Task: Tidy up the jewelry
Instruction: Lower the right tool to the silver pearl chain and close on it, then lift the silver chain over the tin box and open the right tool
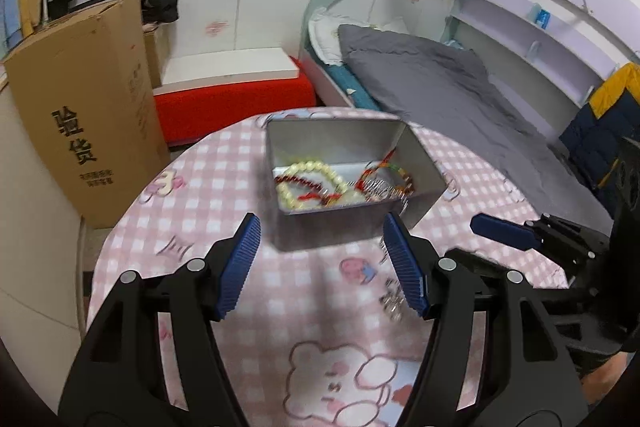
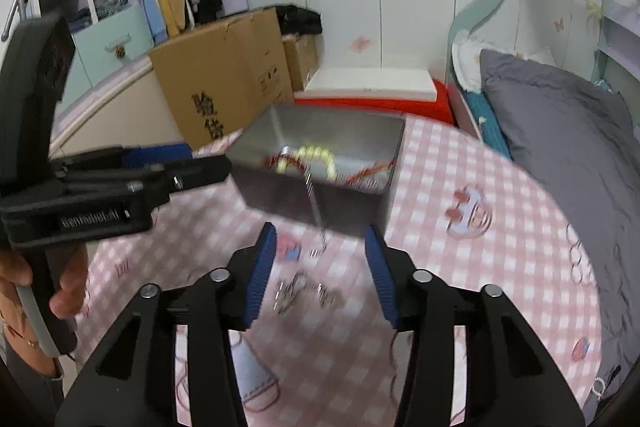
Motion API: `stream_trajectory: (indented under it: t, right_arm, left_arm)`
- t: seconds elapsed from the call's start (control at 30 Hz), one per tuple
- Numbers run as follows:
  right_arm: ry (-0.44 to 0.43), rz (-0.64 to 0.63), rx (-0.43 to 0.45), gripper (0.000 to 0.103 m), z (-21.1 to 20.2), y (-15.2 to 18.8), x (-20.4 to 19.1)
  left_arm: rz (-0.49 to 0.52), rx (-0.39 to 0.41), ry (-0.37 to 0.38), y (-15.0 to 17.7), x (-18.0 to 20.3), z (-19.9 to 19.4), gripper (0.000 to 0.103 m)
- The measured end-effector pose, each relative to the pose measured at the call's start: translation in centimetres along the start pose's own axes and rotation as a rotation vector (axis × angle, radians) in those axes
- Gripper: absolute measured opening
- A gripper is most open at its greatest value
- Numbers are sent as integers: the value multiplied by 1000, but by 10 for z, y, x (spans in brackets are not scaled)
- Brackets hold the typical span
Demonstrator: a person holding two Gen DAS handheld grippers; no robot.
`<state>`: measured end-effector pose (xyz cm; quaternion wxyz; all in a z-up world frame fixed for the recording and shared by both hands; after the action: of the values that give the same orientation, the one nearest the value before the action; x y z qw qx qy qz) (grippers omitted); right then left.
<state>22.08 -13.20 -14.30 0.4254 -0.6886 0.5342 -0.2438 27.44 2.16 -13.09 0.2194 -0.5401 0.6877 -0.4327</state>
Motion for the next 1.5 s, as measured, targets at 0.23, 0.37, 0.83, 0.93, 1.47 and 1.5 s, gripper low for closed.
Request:
stream_trajectory:
  t: [0.23, 0.37, 0.83, 0.93, 1.47, 1.5]
  right_arm:
    - [-3, -29, -102, 55, 20, 28, -18]
    - [-4, -57, -145, 56, 32, 37, -26]
    - [76, -162, -132, 8, 40, 44, -7]
    - [94, -161, -124, 7, 37, 46, 0]
    - [36, -93, 85, 7, -7, -19, 6]
    - [29, -93, 108, 7, -11, -26, 5]
  left_arm:
    - [-38, -25, -31, 21, -16, -8, 64]
    - [-56, -38, -40, 28, -21, -8, 64]
    - [-116, -14, -20, 12, -30, 1, 64]
    - [-120, -5, -20, 4, -30, 5, 64]
    - [-104, -65, -34, -13, -32, 47, 35]
    - [-105, -68, -30, -13, -32, 48, 34]
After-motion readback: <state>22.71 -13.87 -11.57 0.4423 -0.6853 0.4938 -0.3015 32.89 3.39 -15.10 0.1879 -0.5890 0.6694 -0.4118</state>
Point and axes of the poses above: each gripper's, at about its wrist camera, not at the fingertips, and z roughly the way its jaws point, x to its right, y to its underside, the point moved 1 cm from there along z, roughly the way its jaws point, and after that the axes turned 12 degrees about x, right-handed, at the moved point
